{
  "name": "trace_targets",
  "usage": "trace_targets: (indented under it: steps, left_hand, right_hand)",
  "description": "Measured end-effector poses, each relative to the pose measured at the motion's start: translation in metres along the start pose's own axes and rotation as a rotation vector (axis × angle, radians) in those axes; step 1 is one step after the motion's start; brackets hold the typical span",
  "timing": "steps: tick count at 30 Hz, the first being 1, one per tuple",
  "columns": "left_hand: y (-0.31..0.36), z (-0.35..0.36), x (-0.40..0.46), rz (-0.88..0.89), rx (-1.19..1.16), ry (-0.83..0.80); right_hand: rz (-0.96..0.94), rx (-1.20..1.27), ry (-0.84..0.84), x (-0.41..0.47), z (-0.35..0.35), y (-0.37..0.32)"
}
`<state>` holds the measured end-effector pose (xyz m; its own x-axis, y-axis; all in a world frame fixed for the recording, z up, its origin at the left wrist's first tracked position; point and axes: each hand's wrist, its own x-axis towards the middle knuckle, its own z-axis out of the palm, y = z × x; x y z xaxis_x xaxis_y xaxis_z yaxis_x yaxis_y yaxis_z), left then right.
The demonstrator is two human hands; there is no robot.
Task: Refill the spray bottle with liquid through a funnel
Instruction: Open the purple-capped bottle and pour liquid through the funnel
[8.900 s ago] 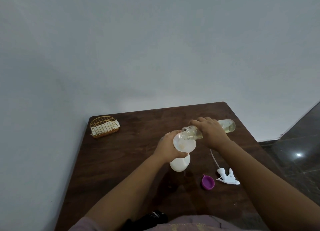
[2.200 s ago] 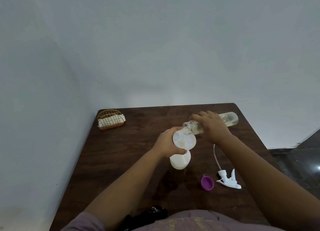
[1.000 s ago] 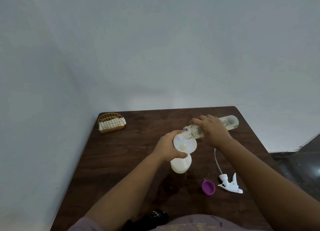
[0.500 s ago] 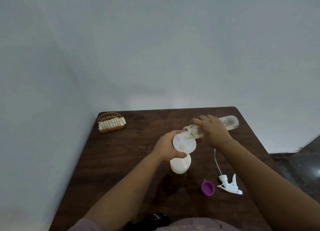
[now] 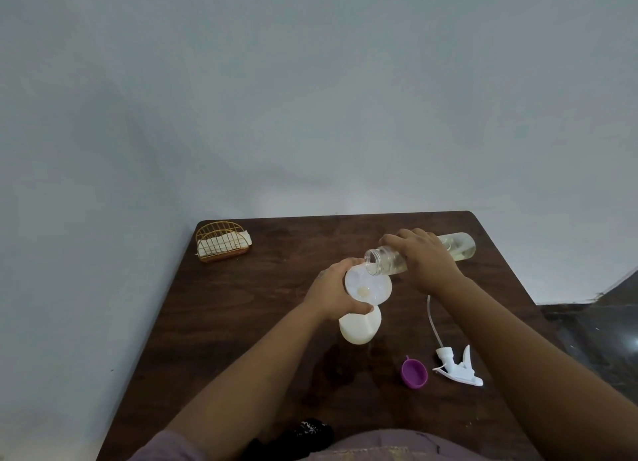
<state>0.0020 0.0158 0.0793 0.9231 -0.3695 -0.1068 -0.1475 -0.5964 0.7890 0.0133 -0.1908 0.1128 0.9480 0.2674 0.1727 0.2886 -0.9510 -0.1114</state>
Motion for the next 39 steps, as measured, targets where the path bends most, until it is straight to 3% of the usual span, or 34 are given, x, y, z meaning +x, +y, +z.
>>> trace_targets:
  steps: [39]
  left_hand:
    - [-0.0003, 0.0009, -0.0015, -0.023, 0.021, -0.005]
  right_hand:
    - [-0.015, -0.054, 0.038, -0.0009, 0.0023, 0.0047]
